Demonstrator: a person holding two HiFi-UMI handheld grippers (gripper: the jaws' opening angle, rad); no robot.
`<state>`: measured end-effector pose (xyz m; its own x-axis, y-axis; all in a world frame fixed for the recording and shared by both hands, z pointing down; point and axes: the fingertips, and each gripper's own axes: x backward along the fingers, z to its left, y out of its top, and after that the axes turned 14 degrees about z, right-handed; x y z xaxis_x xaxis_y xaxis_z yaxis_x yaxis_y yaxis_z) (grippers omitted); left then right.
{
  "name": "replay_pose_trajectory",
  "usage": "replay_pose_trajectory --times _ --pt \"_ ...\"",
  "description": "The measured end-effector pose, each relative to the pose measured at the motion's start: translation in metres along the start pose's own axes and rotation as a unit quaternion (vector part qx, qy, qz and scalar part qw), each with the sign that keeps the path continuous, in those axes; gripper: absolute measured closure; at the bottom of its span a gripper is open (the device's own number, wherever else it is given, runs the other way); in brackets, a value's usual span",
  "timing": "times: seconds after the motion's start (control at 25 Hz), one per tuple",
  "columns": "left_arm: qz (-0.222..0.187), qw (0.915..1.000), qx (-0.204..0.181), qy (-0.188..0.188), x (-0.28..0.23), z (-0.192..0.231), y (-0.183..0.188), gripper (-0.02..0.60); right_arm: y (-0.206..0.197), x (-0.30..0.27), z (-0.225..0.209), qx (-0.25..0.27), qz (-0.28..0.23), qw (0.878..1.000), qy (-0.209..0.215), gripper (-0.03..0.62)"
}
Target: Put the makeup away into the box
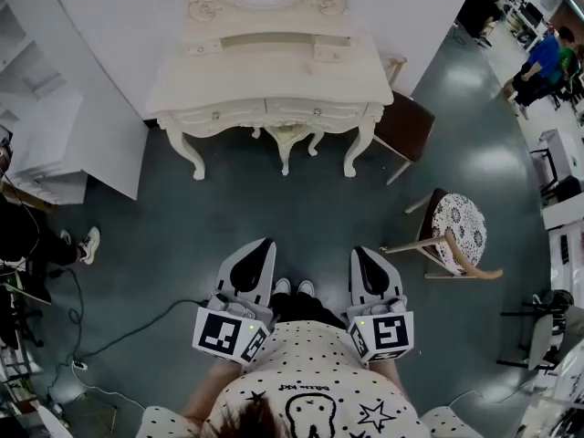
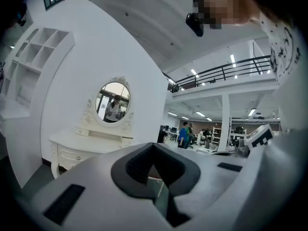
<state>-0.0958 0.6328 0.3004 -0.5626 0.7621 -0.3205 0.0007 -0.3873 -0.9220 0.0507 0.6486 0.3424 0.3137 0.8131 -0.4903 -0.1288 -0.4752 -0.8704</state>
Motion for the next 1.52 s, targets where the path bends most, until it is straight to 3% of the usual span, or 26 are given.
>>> replay_pose_trajectory --times 0.52,0.96,1.24,1.52 --pt "-0.003 1.0000 0.000 0.005 -0.010 0.001 0.006 0.586 0.011 -0.005 -0.004 0.004 -0.017 1.000 0.021 0.586" --pt "0.002 0.9998 0.011 0.015 -0.029 0.000 -0.009 0.586 -0.003 -0.015 -0.026 0.007 0.002 1.000 0.018 0.586" --pt "-0.007 0.9998 0.007 0.015 -0.052 0.039 0.012 0.586 0.016 -0.056 -0.022 0.000 0.002 1.000 0.018 0.586" --pt "-0.013 0.9999 0.007 -0.009 -0.090 0.093 0.050 0.586 0.065 -0.120 -0.011 0.003 -0.002 1.000 0.020 0.586"
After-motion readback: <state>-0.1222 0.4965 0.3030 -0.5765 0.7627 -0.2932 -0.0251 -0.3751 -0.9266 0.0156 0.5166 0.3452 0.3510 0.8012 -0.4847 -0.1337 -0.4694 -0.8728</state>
